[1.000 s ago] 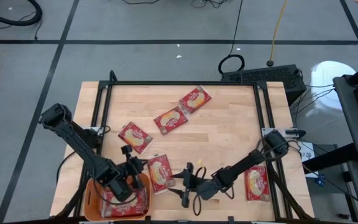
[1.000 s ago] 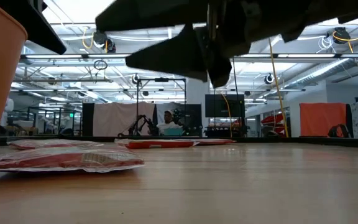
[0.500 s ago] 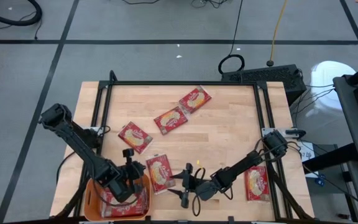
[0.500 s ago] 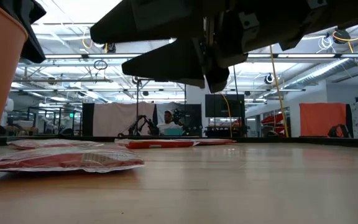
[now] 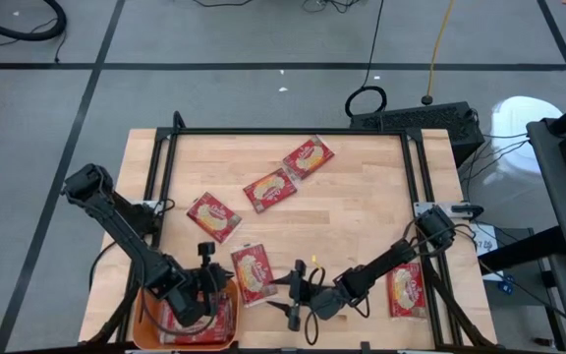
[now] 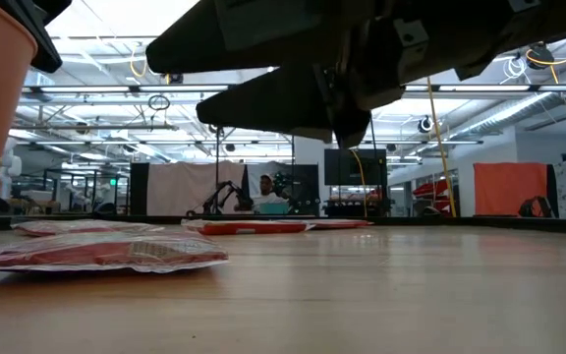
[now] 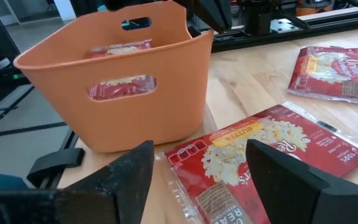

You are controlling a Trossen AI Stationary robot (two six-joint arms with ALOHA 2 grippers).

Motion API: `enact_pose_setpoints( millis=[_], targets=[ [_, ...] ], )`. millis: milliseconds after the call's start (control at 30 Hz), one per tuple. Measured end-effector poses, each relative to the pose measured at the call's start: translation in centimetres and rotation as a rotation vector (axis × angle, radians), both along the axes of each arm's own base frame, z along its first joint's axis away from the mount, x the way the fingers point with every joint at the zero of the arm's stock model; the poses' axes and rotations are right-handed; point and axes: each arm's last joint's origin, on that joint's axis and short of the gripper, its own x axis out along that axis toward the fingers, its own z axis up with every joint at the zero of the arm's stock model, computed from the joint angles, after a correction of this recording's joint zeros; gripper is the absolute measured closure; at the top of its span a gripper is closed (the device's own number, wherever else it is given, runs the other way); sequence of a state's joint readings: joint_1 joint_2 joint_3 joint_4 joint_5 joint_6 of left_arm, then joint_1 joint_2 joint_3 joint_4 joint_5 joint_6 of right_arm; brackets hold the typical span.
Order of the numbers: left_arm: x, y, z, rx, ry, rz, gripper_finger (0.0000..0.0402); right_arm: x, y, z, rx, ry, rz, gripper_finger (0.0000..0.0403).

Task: Sort popcorn bags into baskets
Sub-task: Adjust the orange bin, then put the popcorn bag into the orange bin

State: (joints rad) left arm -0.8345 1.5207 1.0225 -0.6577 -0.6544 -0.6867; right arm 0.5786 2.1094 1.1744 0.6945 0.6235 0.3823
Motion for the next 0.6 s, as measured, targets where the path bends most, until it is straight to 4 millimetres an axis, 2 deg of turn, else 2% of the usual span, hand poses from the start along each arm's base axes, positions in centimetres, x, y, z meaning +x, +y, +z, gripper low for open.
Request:
enact_pose_setpoints(
  millis=[167, 367, 500, 600],
  targets=[
    [-0.5, 0.3, 1.2, -0.009, -0.065, 0.021, 0.0376, -0.3, 0.1, -0.7, -0.033, 0.067, 0.007, 0.0154],
    [-2.1, 0.5, 3.5, 0.021, -0.185, 0.001, 0.0376, -0.1, 0.3, -0.9, 0.021, 0.197, 0.003, 0.0154],
    [-2.8, 0.3, 3.9, 0.047, -0.209, -0.016, 0.0376, 0.8, 0.2, -0.2, 0.024, 0.309, -0.053, 0.0154],
    [-3.1, 0.2, 3.7, 0.05, -0.201, -0.01, 0.0376, 1.4, -0.3, -0.5, 0.04, 0.332, -0.065, 0.016]
  ],
)
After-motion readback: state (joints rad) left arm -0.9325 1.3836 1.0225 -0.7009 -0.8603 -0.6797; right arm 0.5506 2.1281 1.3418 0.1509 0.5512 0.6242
